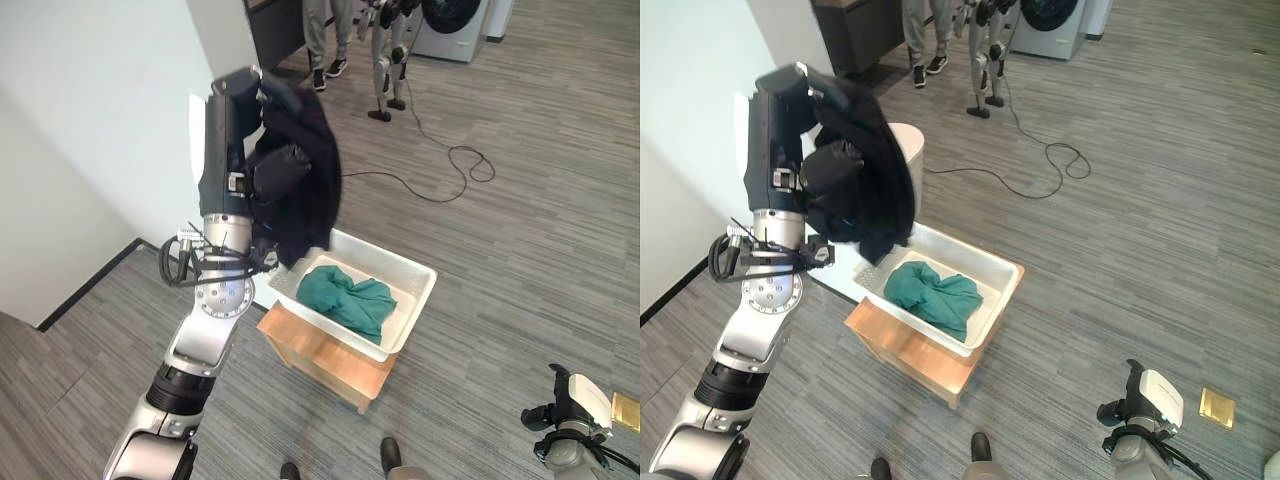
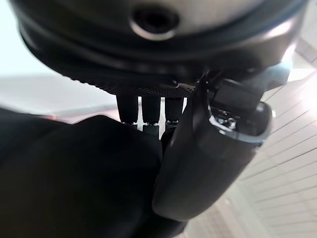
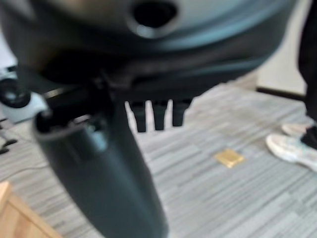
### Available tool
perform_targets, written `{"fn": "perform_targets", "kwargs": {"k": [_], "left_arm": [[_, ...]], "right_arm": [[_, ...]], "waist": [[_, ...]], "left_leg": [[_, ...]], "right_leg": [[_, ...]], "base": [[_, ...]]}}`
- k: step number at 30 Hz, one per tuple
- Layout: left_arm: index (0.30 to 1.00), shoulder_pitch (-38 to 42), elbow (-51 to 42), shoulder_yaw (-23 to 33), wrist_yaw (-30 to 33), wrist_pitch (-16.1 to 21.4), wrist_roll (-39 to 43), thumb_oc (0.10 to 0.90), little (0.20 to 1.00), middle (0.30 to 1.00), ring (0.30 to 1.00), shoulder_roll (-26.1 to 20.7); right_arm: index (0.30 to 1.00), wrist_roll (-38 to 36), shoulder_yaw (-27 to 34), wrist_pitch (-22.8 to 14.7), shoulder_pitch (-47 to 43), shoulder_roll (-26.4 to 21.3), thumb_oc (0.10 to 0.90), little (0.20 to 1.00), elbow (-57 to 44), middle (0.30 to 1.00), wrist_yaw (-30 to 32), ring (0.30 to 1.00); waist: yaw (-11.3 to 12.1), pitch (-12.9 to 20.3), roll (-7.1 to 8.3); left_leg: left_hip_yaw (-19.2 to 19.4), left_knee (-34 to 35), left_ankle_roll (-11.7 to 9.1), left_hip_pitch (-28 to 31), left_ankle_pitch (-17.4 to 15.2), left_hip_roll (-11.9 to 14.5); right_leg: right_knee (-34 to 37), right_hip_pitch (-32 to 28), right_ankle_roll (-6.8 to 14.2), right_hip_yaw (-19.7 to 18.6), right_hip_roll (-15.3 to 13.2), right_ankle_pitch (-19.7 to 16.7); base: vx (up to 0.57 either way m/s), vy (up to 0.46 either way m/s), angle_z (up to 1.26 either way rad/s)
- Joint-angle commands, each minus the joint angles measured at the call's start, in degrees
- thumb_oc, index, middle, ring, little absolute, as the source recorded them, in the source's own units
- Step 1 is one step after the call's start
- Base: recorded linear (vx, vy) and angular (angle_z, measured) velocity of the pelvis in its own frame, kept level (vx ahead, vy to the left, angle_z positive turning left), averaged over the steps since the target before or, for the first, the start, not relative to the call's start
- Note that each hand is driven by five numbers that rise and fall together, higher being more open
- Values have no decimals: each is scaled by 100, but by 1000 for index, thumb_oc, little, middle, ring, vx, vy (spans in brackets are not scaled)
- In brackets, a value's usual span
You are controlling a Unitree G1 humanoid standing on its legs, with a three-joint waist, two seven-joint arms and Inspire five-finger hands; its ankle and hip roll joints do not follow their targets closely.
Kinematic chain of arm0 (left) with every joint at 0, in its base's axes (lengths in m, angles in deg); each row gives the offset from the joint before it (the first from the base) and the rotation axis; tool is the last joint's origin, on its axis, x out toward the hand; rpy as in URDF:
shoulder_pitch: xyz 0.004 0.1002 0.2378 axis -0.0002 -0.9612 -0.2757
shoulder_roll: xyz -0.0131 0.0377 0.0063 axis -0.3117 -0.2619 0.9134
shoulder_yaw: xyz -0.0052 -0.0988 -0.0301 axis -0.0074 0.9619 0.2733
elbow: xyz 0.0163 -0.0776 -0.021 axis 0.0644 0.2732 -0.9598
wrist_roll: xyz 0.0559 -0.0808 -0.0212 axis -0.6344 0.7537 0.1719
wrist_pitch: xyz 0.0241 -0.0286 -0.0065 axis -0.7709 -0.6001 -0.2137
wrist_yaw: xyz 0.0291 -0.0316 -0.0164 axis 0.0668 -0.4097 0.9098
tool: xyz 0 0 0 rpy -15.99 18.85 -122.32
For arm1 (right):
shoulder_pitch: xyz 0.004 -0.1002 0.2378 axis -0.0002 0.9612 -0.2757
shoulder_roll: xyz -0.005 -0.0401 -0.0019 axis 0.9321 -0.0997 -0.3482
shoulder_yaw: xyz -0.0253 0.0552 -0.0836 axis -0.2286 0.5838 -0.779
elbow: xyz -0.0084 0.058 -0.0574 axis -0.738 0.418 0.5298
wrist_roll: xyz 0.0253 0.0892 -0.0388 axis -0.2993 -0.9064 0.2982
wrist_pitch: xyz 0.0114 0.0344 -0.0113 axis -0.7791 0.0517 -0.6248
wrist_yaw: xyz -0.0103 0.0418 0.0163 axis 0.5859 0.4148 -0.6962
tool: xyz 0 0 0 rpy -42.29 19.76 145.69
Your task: Pick up bed clothes into laundry basket.
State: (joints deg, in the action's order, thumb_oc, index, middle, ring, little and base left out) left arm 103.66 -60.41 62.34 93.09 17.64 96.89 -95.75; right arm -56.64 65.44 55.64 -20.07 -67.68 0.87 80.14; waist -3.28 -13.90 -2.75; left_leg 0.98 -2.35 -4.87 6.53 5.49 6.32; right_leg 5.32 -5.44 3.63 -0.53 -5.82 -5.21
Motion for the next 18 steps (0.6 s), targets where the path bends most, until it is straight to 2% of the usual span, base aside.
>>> {"fn": "perform_targets", "kwargs": {"k": [1,2,4,7,9,12,18], "left_arm": [[300,1089,-4,107,145,1001,332,400,300,300,300,-316],[300,1152,-1,65,116,1067,464,400,300,300,300,-363],[300,1326,-14,-56,139,1060,565,400,300,300,300,-325],[300,1486,168,-151,188,1004,605,400,300,300,300,-263],[300,1807,731,-442,182,940,709,400,300,300,300,-28],[300,1903,912,-614,151,897,668,400,300,300,300,113],[300,1943,1256,-767,215,698,288,400,300,300,300,260]], "right_arm": [[900,-101,-258,-244,-525,-468,800,900,-32,900,142,900],[900,-75,-315,-225,-557,-513,800,900,25,900,92,900],[900,-75,-402,-201,-596,-566,800,900,169,900,67,900],[900,-101,-474,-211,-630,-505,800,900,103,900,-23,900],[900,-334,-645,-220,-972,-532,800,900,598,900,-60,900],[900,-480,-839,-218,-1248,-489,800,900,915,900,-100,900],[900,-636,-923,-258,-1438,-445,800,900,1139,900,-67,900]], "waist": [[431,500,281],[440,532,263],[411,613,193],[339,705,159],[268,786,109],[229,807,61],[178,817,59]], "left_leg": [[-1393,-275,-65,-665,-666,-560],[-1532,-235,-30,-616,-709,-652],[-1466,24,52,-388,-693,-595],[-1297,222,70,-213,-632,-496],[-1167,446,79,-23,-599,-426],[-1055,606,74,96,-568,-372],[-975,735,66,28,-526,-362]], "right_leg": [[-35,-312,218,191,88,788],[-32,-281,204,53,131,724],[-52,-287,176,-115,206,688],[-37,-368,187,-158,216,725],[-32,-434,195,-130,216,755],[-32,-443,209,-124,225,771],[-32,-295,276,-163,226,723]], "base": [[10,-37,-64],[52,-20,-76],[91,17,-46],[111,25,-27],[74,26,-36],[37,23,-10],[2,19,-5]]}}
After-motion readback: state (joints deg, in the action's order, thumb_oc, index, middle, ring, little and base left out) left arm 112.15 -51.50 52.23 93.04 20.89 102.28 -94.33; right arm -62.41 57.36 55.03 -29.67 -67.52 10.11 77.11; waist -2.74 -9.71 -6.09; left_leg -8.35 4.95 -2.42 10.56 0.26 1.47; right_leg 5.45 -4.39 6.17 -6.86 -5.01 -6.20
